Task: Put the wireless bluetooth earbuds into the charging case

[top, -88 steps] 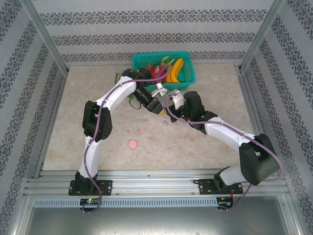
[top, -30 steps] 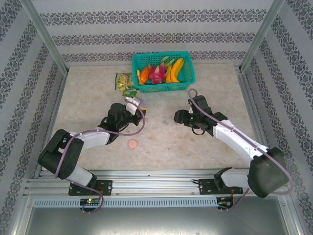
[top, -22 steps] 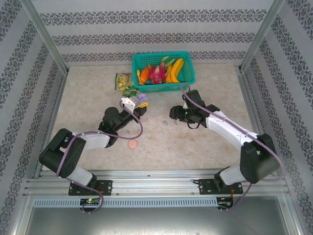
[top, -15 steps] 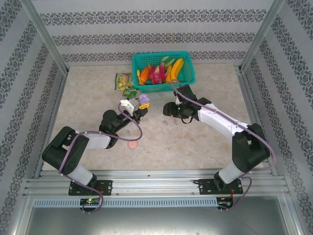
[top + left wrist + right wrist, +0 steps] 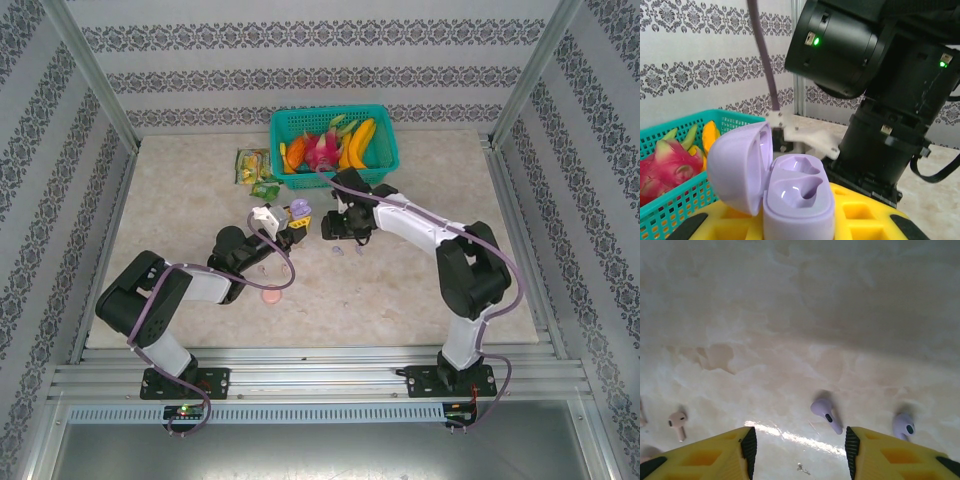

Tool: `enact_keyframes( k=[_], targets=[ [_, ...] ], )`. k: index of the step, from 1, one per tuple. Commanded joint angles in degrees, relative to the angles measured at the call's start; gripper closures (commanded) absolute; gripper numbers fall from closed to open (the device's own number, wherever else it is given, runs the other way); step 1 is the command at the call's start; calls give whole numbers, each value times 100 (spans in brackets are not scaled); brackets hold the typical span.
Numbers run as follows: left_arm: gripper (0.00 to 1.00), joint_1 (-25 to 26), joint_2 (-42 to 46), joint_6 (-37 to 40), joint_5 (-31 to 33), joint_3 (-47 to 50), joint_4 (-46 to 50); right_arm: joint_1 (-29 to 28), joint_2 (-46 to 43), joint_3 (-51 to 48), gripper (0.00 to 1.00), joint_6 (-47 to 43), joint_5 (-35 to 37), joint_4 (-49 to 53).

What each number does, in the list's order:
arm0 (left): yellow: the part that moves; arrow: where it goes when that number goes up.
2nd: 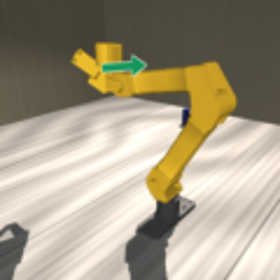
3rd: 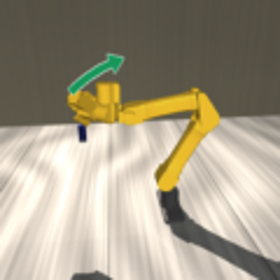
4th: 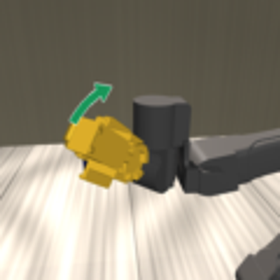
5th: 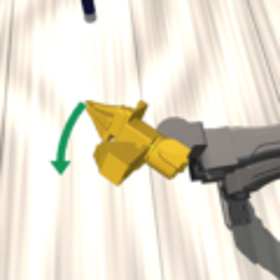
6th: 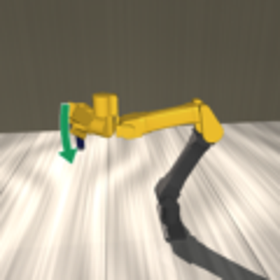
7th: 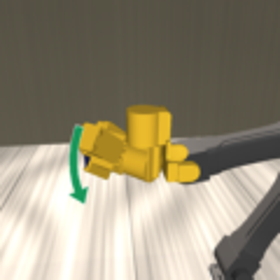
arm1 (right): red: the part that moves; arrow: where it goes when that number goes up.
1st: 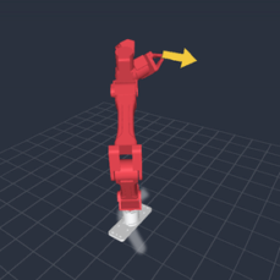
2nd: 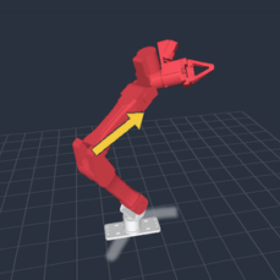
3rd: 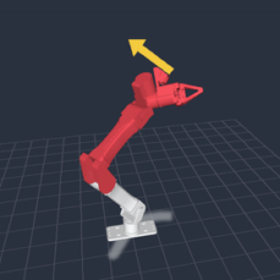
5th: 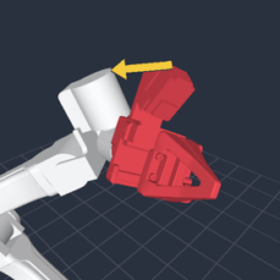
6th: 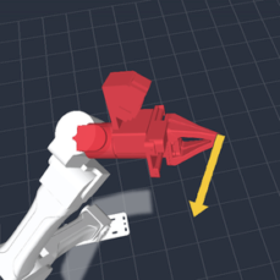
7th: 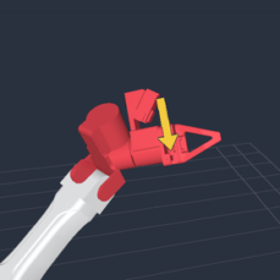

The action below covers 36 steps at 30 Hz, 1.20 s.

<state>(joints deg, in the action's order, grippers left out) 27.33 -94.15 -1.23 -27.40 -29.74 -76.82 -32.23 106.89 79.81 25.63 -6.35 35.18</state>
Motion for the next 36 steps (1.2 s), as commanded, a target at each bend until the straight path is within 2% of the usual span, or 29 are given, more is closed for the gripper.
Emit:
enact_keyframes(
  k=[1,17,26,36],
  targets=[
    [100,37,-73,-235,-22,-155,-466,-109,211,240,48,-272,434,460],
    [100,36,-130,-373,-26,-278,-466,-266,1035,638,49,-826,681,761],
    [100,41,-192,-402,-22,-316,-466,-275,1298,843,50,-877,662,833],
    [100,35,-192,-416,-11,-309,-466,-292,1356,789,55,-763,462,801]
  ],
)
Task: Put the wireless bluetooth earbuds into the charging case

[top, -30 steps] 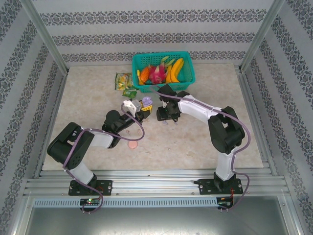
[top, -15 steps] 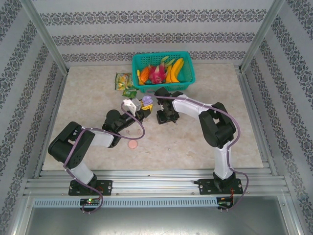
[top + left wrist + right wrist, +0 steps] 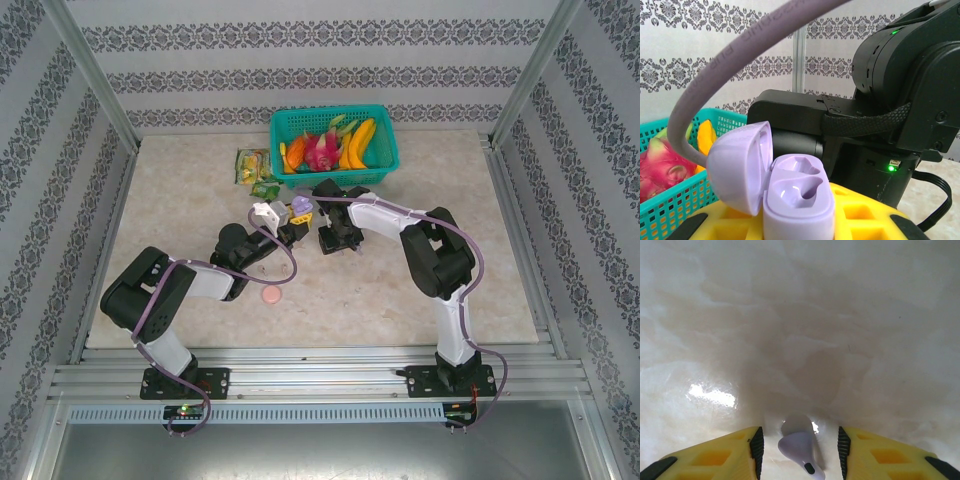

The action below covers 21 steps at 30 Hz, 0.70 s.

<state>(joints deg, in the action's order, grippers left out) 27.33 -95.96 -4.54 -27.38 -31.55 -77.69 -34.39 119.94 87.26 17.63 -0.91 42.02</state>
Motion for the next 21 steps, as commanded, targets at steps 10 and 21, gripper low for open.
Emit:
enact_keyframes(
  k=[10,21],
  targets=[
    [100,37,51,-80,37,-62,-377,-242,-206,-231,57,373,-379,-40],
    [100,36,94,-92,39,-52,-378,-315,-127,-97,56,579,-90,35]
  ],
)
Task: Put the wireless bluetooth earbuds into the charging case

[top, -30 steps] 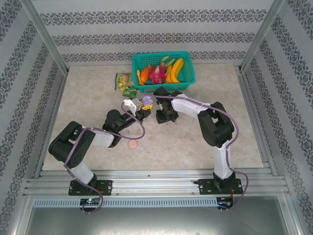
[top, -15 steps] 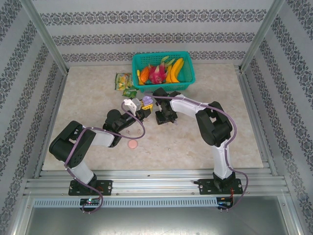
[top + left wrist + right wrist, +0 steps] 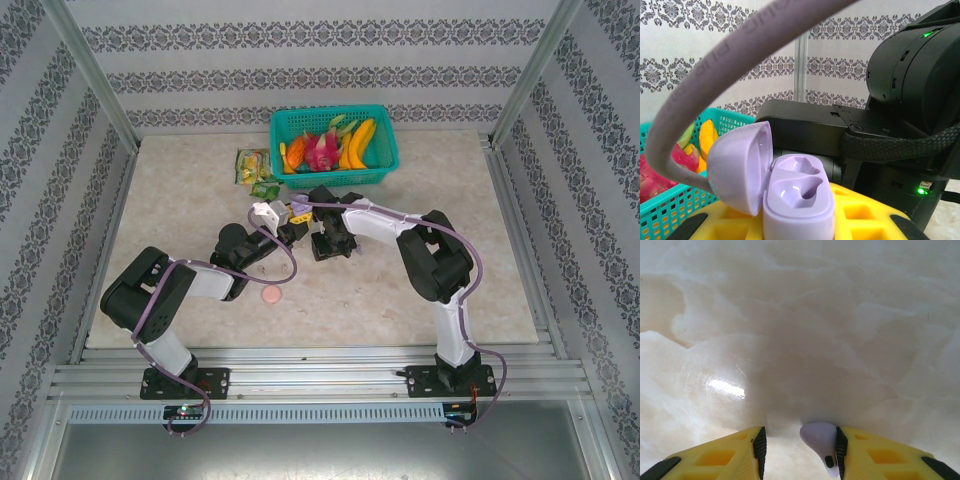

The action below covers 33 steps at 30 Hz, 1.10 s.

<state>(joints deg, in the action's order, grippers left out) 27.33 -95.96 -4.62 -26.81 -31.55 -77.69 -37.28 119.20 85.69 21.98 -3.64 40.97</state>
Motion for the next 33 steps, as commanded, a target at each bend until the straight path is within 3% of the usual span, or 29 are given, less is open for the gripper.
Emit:
enact_keyframes(
  k=[1,26,33],
  targets=[
    [100,35,94,-83,-12,-51,-378,-30,-29,83,56,148,188,145],
    [100,36,31,-109,-43,-87,-378,-21,38,85,80,80,206,80],
    [100,40,42,-129,-48,-93,-383,-25,-135,-125,81,136,342,-92]
  ],
)
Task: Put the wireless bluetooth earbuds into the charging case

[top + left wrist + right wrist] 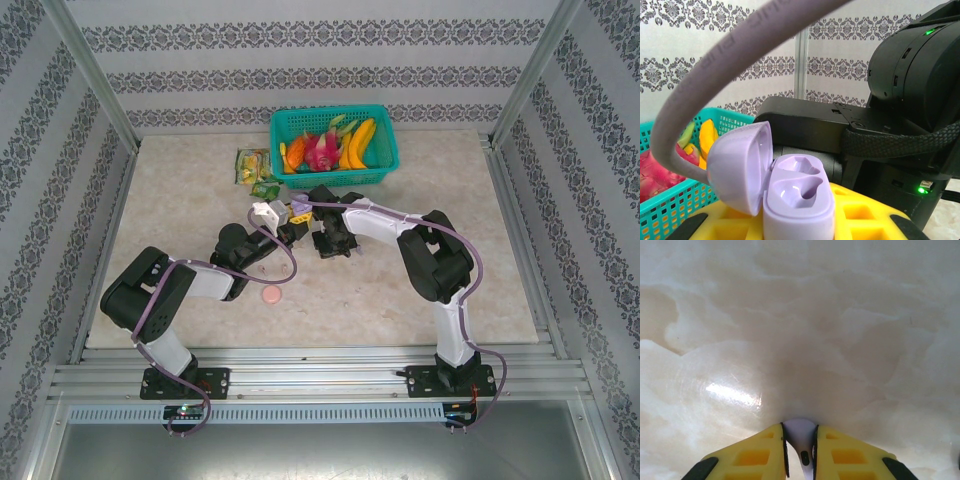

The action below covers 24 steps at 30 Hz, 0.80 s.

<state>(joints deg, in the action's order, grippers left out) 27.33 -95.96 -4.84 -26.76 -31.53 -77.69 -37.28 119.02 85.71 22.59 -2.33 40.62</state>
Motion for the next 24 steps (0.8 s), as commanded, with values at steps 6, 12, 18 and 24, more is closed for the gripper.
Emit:
enact_keyframes(
  k=[6,12,18,24],
  targets=[
    [100,35,51,-105,-65,-81,-378,-19,-467,-578,83,154,385,-461],
    [100,43,43,-114,-62,-54,-378,-14,-835,-1131,84,241,516,-974],
    [100,39,49,-139,-63,-55,-378,-14,-822,-1194,80,198,430,-922],
    [100,38,54,-131,-63,-55,-377,-4,-844,-996,61,172,417,-782]
  ],
)
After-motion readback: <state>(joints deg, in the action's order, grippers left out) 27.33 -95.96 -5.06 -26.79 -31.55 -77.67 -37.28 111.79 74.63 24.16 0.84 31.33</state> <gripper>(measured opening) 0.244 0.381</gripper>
